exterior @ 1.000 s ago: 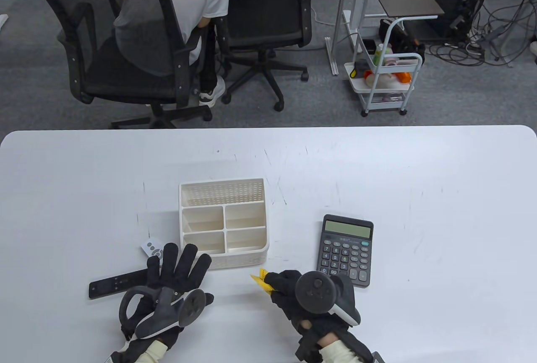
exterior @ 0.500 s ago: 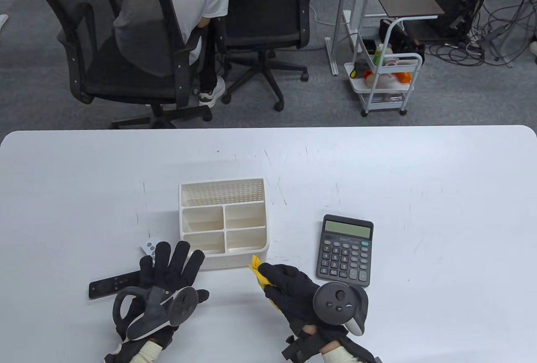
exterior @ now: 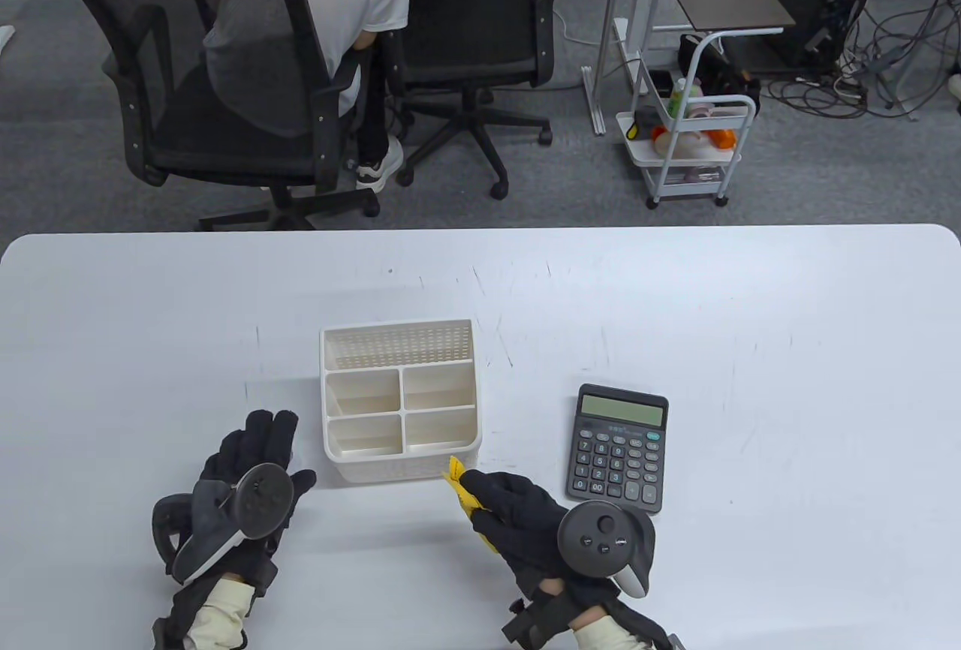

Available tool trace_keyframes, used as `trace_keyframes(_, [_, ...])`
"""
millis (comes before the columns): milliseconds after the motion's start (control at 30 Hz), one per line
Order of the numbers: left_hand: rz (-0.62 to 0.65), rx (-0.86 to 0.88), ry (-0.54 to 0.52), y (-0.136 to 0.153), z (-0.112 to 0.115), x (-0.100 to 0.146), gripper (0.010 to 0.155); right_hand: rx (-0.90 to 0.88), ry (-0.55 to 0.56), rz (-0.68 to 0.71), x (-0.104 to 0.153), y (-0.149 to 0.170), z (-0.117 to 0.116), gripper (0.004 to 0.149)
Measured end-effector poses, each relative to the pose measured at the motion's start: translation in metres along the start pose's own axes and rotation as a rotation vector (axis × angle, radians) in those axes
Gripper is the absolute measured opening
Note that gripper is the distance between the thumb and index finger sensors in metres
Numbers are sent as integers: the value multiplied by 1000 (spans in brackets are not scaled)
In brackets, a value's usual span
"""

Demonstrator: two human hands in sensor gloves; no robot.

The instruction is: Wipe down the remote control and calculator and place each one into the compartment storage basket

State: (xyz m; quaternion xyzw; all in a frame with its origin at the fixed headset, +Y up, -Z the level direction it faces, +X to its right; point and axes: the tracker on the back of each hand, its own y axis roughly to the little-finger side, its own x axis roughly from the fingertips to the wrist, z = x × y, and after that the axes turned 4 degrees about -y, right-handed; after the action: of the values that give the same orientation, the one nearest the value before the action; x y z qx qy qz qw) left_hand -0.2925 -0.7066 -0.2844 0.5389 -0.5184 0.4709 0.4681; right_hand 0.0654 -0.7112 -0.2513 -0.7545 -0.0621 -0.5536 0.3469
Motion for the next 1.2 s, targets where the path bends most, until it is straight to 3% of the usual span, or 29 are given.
trace_keyframes(267, [-51,-95,78,4,19,-24,66,-10,-3,-17,0,0,1,47])
trace_keyframes(600, [-69,-182,311,5,54,-56,79,-17,-4,-23,0,1,3,47])
trace_keyframes(933, [-84,-217,459,-5,75,-72,81,-30,5,-16,0,1,6,47])
trace_keyframes(1067, [-99,-131,448,-7,75,-75,74,-40,2,-14,-1,1,6,47])
trace_keyframes(1200, [-78,-170,439,-10,72,-77,68,-40,6,-15,-1,1,6,47])
